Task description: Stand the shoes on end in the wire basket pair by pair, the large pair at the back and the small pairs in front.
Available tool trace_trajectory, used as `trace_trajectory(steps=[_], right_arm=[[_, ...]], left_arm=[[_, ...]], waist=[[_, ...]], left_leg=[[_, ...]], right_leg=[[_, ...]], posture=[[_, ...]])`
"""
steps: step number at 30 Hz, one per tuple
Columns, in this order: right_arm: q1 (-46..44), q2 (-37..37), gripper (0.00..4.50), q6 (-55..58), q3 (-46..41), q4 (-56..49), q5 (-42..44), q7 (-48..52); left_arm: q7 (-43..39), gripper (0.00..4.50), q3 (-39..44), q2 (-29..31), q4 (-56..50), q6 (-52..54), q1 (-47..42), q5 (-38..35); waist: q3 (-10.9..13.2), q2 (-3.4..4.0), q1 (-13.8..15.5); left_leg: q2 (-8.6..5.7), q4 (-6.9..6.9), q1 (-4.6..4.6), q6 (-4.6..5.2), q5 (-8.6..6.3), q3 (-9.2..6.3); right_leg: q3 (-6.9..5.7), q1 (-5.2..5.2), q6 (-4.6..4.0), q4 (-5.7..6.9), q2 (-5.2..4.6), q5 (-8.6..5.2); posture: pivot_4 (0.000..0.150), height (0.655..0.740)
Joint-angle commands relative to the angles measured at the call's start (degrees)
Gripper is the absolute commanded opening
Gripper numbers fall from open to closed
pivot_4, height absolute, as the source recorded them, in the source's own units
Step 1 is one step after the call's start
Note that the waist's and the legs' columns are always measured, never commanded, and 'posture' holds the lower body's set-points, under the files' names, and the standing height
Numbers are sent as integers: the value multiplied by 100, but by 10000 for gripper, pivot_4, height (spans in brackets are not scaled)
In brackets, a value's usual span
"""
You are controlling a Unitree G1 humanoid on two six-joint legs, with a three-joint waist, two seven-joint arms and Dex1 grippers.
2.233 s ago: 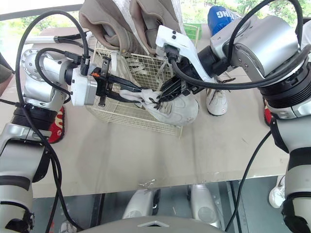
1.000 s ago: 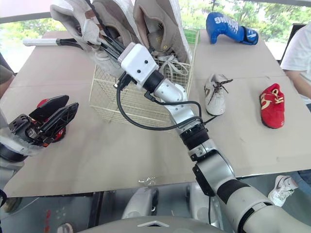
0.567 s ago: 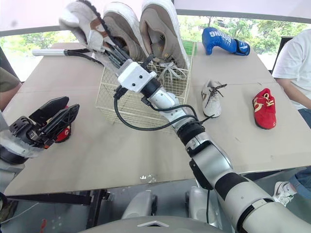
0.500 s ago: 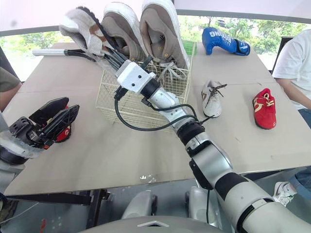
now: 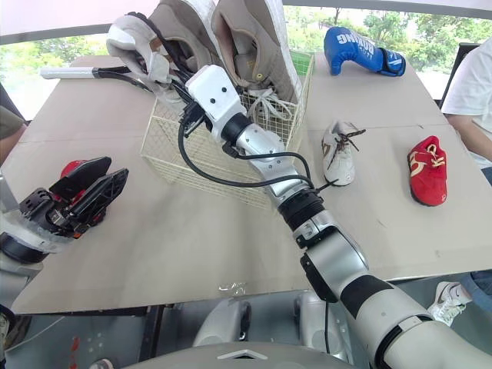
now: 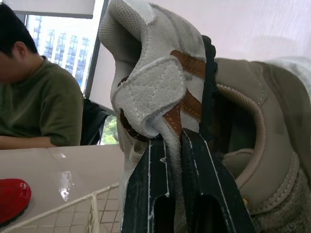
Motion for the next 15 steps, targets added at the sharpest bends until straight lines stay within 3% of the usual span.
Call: trace_trajectory(steps=[1, 3, 7, 9, 15], right_arm=[[634, 610, 6026, 1541, -30, -463, 637, 392], [822, 532, 13546, 2156, -63, -1025, 939, 448], [1128, 108, 35490, 3075, 91, -2196, 1167, 587], [1214, -129, 43634, 3224, 178, -2632, 1078, 711], [1292, -1068, 44519, 4315, -72, -4051, 1392, 1287]], left_arm=[[0, 34913, 145, -18, -205, -145, 58, 9], [2, 34913, 147, -33, -218, -163, 95, 13], [-12, 34913, 67, -41, -164, -192, 97, 68], [-34, 34913, 34, -9, -67, -187, 26, 109], [-187, 34913, -388, 126, 275, -81, -403, 262]], waist=[[0, 0, 0], [0, 0, 2], [1, 2, 4], [4, 5, 1], [24, 16, 43]], left_leg=[[1, -1, 2, 0, 0, 0], [4, -1, 9, 1, 0, -2], [4, -2, 11, 1, 0, -2], [1, -4, 3, 1, 0, -2], [-7, -10, -23, 0, 0, 4]], right_leg=[[0, 0, 0, -1, 0, -1], [-2, 6, -1, -2, 2, -2], [-3, 8, 0, -4, 3, -3], [-6, 8, 1, -7, 5, -4], [-16, -15, 3, -15, 8, -3]], posture=[[1500, 7400], [1500, 7400], [1500, 7400], [1500, 7400], [1500, 7400]])
